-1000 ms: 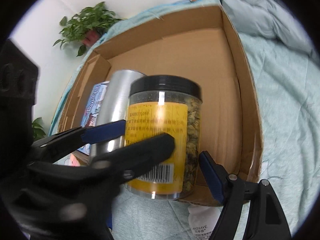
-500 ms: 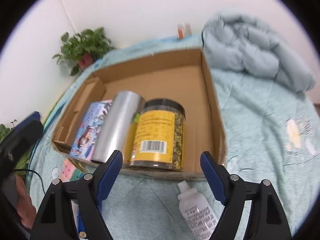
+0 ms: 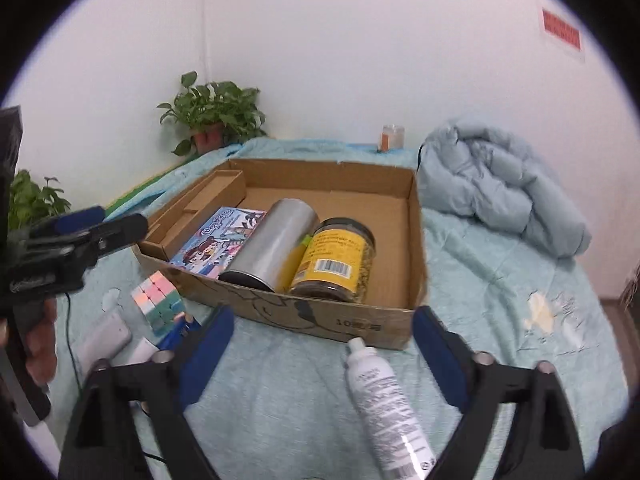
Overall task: Organize rigid objects
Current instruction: 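Move the left gripper to the white spray bottle and grasp it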
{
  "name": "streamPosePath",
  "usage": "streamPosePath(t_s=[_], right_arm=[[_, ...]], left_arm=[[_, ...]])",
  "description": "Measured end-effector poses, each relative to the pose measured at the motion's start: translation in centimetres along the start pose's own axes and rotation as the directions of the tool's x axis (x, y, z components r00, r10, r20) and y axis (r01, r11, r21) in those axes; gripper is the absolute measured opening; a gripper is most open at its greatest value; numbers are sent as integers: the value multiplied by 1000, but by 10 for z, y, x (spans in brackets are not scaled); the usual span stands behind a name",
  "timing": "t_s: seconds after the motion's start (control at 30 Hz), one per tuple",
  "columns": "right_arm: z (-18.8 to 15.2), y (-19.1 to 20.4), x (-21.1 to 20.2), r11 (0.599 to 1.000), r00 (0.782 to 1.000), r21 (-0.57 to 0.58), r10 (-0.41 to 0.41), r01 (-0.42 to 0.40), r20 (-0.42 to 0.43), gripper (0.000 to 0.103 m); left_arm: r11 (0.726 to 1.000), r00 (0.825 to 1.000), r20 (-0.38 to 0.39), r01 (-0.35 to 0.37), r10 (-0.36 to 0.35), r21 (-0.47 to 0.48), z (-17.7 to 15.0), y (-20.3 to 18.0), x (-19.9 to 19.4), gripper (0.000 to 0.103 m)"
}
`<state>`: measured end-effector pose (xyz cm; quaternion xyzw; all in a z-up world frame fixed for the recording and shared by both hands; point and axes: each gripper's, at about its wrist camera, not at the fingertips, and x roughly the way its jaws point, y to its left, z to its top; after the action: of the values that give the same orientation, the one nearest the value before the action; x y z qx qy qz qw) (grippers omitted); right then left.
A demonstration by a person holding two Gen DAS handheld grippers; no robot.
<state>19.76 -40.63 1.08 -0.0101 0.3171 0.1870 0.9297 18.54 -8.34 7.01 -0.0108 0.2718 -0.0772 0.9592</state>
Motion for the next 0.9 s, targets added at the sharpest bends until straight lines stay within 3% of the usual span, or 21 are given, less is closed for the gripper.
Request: streamPosePath(t_s=[0.03, 0.17, 0.3, 0.47, 0.53, 0.57, 0.67, 0.77, 0.83, 0.9], right_arm=[[-5, -3, -2, 1000, 1000, -6, 11, -11, 0, 92], [-33, -27, 17, 996, 987, -16, 85, -88, -140, 92], [-49, -49, 45, 999, 977, -53, -15, 4, -215, 92], [-59, -59, 76, 998, 948, -42, 30, -46, -316, 90], [-60, -58, 74, 998, 948, -30, 47, -59, -313, 72], [-60, -56, 70, 997, 949, -19, 68, -77, -308, 57], [-65, -48, 62, 997, 955, -42, 52, -67, -293, 50], [-68, -35, 50, 996, 964, -56, 52, -69, -259, 49], [-66, -20, 34, 981, 962, -59, 171, -187, -213, 49], [-67, 2, 21, 954, 943, -85, 265, -286, -200, 49]], left_arm=[[999, 999, -20, 39, -39, 21, -6, -3, 4, 103], [999, 997, -64, 50, -49, 2, -15, -9, 19, 103], [993, 987, -114, 106, -111, -48, -30, -13, 29, 103], [993, 972, -203, 121, -119, -5, -47, -34, 47, 103], [993, 969, -221, 118, -114, 5, -50, -39, 54, 103], [991, 964, -232, 130, -126, 2, -51, -40, 56, 103], [977, 937, -283, 212, -206, -10, -55, -49, 68, 103], [964, 911, -324, 266, -257, -19, -56, -58, 76, 102], [945, 882, -349, 324, -316, -38, -55, -64, 81, 102], [922, 834, -402, 378, -377, -81, -58, -71, 92, 102]])
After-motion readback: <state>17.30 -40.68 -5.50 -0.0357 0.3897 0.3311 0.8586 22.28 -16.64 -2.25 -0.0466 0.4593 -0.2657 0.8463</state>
